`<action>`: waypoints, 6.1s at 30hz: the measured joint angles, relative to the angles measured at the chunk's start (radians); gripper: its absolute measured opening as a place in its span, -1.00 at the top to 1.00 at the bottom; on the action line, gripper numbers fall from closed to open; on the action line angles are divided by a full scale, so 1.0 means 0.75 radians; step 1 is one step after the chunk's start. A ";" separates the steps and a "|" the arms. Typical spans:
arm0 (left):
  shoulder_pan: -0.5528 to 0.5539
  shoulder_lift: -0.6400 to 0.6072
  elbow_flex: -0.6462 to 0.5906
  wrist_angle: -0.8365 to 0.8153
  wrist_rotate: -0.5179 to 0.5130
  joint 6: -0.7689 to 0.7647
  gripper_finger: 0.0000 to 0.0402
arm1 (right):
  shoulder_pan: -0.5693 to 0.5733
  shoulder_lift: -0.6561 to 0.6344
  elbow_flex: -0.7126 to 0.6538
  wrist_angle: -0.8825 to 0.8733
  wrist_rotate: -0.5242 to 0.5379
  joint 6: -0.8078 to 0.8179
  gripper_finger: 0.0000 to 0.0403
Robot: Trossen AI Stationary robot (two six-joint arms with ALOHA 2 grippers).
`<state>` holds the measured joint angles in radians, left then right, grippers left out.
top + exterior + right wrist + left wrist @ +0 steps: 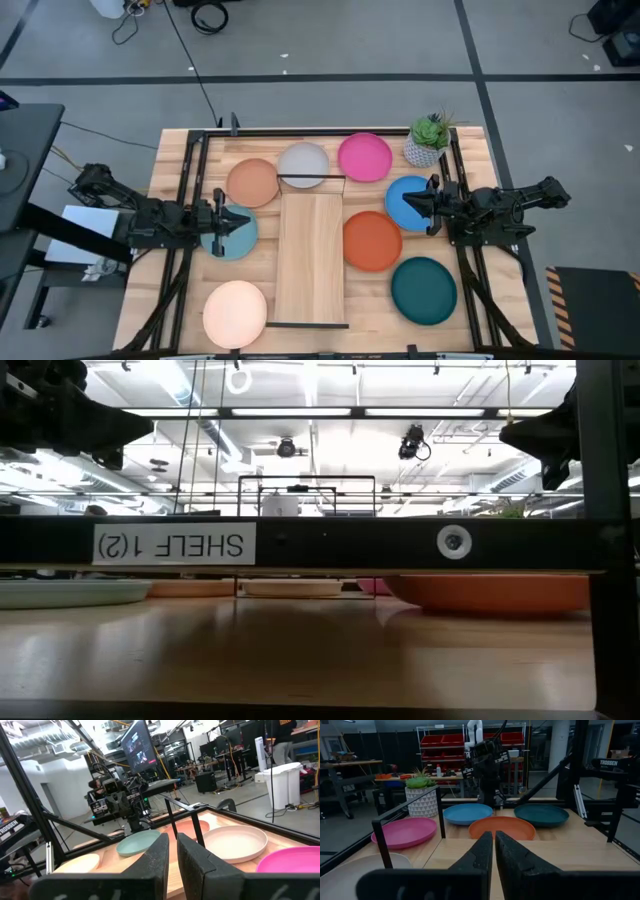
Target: Place and stack plates onto a shelf
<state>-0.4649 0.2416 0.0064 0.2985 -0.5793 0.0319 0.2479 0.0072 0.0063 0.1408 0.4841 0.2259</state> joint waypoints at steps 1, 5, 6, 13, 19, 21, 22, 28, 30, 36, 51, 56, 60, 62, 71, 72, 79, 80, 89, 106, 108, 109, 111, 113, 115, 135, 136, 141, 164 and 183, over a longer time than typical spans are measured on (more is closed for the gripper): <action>0.000 0.000 0.000 0.000 0.000 0.000 0.86 | 0.000 0.000 0.000 0.000 0.000 0.000 0.79; 0.000 0.000 0.000 0.000 0.000 0.000 0.86 | 0.000 0.000 0.000 0.000 0.000 0.000 0.79; 0.000 0.000 0.000 0.000 0.000 0.000 0.86 | 0.000 0.000 0.000 0.000 0.000 0.000 0.79; 0.000 0.000 0.000 0.000 0.000 0.000 0.86 | 0.000 0.000 0.000 0.000 0.000 0.000 0.79; 0.000 0.000 0.000 0.000 0.000 -0.003 0.86 | 0.000 0.000 0.000 0.000 0.000 0.000 0.79; 0.000 0.000 0.000 0.002 0.000 -0.032 0.86 | 0.000 0.000 0.000 0.000 0.000 0.000 0.79; 0.000 0.000 0.000 0.002 0.000 -0.055 0.86 | 0.000 0.000 0.000 0.000 0.000 0.000 0.79; 0.000 0.000 0.000 -0.009 0.001 -0.207 0.86 | -0.005 0.000 0.000 0.101 0.157 -0.185 0.79; 0.000 0.000 0.000 -0.007 0.006 -0.265 0.86 | -0.005 0.000 0.000 0.157 0.160 -0.190 0.79; 0.000 0.000 0.000 0.057 0.202 -0.206 0.86 | -0.005 -0.001 0.001 0.400 0.123 -0.125 0.79; 0.000 0.000 0.000 0.458 0.251 -0.133 0.86 | -0.131 0.282 0.190 -0.138 0.300 0.055 0.80; 0.002 0.000 0.000 0.548 0.250 -0.132 0.86 | -0.219 0.484 0.191 -0.134 0.233 0.058 0.81; 0.002 0.000 0.000 0.567 0.250 -0.150 0.86 | -0.336 0.640 0.192 -0.089 0.050 0.060 0.81; 0.002 0.000 0.000 0.566 0.250 -0.173 0.86 | -0.401 0.723 0.210 -0.109 -0.048 0.081 0.81; 0.003 0.000 0.000 0.551 0.250 -0.188 0.86 | -0.498 1.159 0.469 -0.400 -0.209 0.171 0.64; 0.003 0.000 0.000 0.551 0.250 -0.188 0.86 | -0.498 1.211 0.507 -0.453 -0.205 0.186 0.60; 0.003 0.000 0.000 0.551 0.250 -0.176 0.86 | -0.498 1.535 0.766 -0.786 -0.199 0.346 0.27; 0.003 0.000 0.000 0.551 0.250 -0.169 0.86 | -0.498 1.572 0.798 -0.815 -0.199 0.364 0.23; 0.003 0.000 0.000 0.535 0.250 -0.167 0.86 | -0.517 1.860 0.975 -0.994 -0.223 0.441 -0.01; 0.003 0.000 0.000 0.534 0.250 -0.167 0.86 | -0.566 2.016 0.992 -1.010 -0.293 0.535 0.69; 0.003 0.001 0.000 0.534 0.250 -0.168 0.86 | -0.563 2.001 0.992 -1.015 -0.293 0.571 0.85; 0.003 0.000 0.000 0.535 0.250 -0.168 0.86 | -0.559 1.990 0.992 -1.017 -0.293 0.582 0.91; 0.003 0.001 0.000 0.534 0.250 -0.168 0.86 | -0.546 1.977 0.997 -1.026 -0.286 0.583 0.93; 0.003 0.000 0.000 0.534 0.250 -0.168 0.86 | -0.525 1.971 1.023 -1.070 -0.265 0.594 0.92; 0.003 0.000 0.000 0.534 0.250 -0.168 0.86 | -0.491 1.971 1.071 -1.126 -0.225 0.606 0.92; 0.003 0.000 0.000 0.534 0.250 -0.168 0.86 | 0.127 1.969 1.548 -1.345 -0.363 0.240 0.93; 0.003 0.001 0.000 0.534 0.250 -0.168 0.86 | 0.153 1.970 1.548 -1.329 -0.362 0.191 0.93; 0.003 0.000 0.000 0.534 0.250 -0.168 0.86 | 0.238 1.971 1.497 -1.092 -0.272 -0.262 0.93; 0.003 0.001 0.000 0.512 0.250 -0.168 0.86 | -0.023 2.411 1.579 -0.661 -0.397 -1.046 0.86; 0.002 0.001 0.000 0.512 0.250 -0.168 0.86 | -0.031 2.353 1.582 -0.677 -0.314 -0.888 0.43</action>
<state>-0.4631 0.2420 0.0063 0.6827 -0.3916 -0.0940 0.2246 1.7717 1.1930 -0.3671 0.2488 -0.4403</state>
